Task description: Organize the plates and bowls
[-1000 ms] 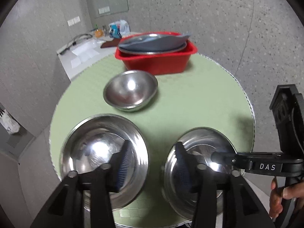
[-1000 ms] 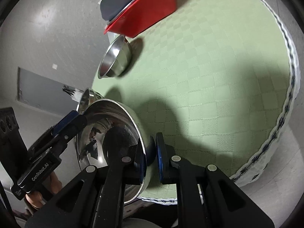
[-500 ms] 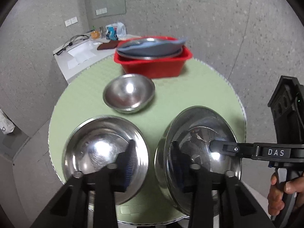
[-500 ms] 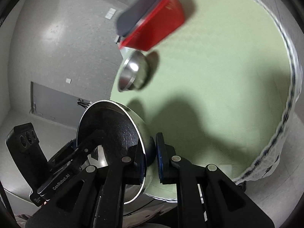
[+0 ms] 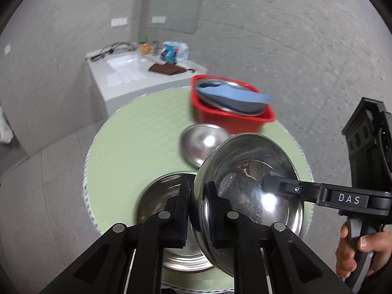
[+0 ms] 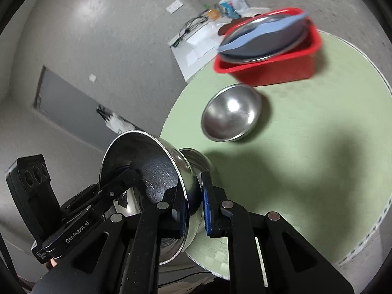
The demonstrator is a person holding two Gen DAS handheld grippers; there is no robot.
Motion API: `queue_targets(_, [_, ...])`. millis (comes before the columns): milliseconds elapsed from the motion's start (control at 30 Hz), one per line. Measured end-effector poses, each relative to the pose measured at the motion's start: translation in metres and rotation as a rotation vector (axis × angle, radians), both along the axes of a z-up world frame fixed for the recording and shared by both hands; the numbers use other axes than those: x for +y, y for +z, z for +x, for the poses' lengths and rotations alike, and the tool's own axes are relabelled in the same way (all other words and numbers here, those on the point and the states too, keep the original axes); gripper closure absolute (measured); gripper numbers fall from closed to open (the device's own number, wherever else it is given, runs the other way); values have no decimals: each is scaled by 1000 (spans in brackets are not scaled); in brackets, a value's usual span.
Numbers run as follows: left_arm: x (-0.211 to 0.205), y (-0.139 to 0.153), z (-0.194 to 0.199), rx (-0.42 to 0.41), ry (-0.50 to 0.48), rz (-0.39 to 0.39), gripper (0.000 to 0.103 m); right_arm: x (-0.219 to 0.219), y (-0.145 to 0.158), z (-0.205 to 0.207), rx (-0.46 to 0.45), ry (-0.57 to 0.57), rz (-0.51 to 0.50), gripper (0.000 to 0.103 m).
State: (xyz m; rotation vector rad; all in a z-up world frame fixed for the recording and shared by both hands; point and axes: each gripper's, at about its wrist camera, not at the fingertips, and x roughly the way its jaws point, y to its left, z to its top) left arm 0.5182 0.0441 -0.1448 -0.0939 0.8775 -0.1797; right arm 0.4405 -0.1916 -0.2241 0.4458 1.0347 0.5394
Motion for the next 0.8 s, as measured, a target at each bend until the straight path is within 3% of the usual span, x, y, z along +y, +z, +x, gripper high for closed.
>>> queue_targets(233, [33,-26,15,95,54,-1,92,41,-20,13,37,55,-132,91])
queue_targets(300, [34,-31,19,112,61,17,92,48,-25,15,40,62,-174,86])
queue_targets(433, [28,-39,32,135,71,37,92,57,-30,14,11,71,-264,77])
queue_targets(600, [27,-40,44,130,65,41,91,61,-25,12,-32,66,-312,75])
queue_targets(700, [31,-36,46,114,55,33,83,59,-15,11,-61,52,-319,74])
queue_targets(767, [33,-32,51,100,45,25,66,55,-7,11,-77,42,-314,69])
queue_targets(800, [33,-31,53,96,39,23,63,52,-4,11,-82,32,-313,65])
